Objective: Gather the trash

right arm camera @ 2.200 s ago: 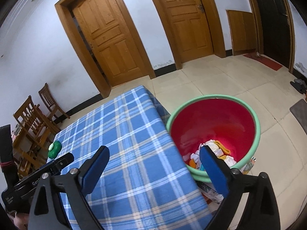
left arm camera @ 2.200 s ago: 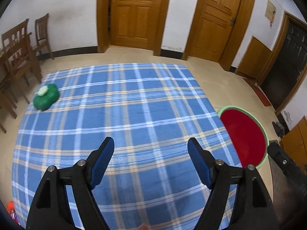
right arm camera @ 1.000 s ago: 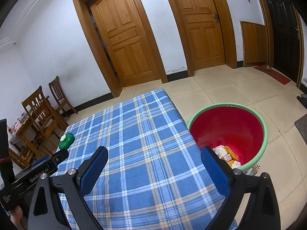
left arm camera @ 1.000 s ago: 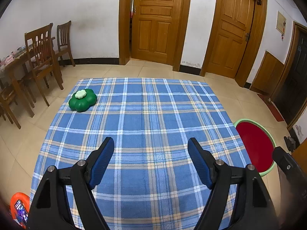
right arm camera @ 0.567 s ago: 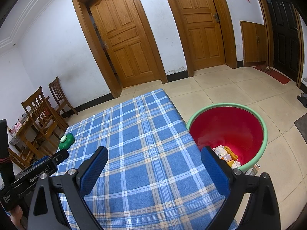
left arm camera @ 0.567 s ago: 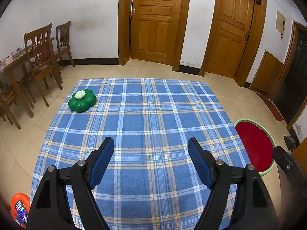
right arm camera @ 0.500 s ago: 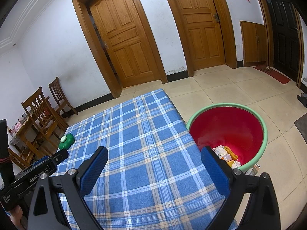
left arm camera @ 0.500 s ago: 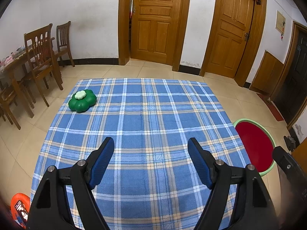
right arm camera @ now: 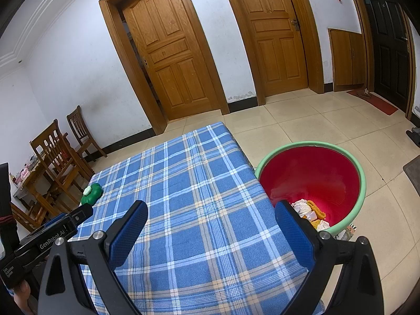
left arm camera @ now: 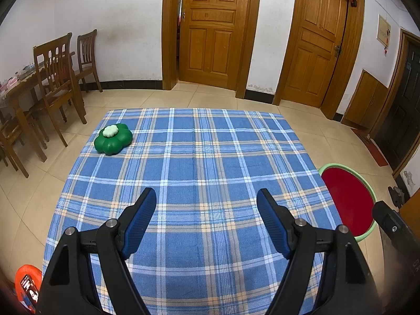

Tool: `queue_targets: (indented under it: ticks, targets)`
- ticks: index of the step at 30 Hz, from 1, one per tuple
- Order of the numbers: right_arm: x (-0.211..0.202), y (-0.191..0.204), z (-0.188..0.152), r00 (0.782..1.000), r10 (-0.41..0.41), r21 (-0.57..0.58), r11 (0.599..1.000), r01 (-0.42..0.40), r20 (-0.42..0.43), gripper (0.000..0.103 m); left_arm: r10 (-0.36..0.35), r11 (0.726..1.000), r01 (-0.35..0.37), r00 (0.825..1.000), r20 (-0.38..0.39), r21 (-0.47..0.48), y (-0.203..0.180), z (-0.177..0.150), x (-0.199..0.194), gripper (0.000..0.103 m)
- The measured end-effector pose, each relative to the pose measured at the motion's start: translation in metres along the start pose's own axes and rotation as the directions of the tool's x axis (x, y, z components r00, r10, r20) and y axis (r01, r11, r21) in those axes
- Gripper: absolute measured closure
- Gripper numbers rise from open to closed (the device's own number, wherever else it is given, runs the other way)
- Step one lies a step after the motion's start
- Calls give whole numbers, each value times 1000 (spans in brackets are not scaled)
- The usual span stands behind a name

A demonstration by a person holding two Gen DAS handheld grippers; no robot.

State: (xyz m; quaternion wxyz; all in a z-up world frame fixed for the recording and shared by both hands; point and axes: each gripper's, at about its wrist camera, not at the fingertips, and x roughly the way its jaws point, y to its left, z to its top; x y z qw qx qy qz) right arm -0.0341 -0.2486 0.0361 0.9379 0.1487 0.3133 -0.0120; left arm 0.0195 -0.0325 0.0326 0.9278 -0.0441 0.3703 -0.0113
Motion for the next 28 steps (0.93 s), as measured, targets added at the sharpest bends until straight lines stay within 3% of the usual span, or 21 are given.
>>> queue_targets:
  ticks: [28]
  targets:
    - [1, 2, -1, 1000, -2, 1, 1000, 2, -5, 4, -4, 1000, 4, 1000, -12, -5, 0, 0, 1, 25]
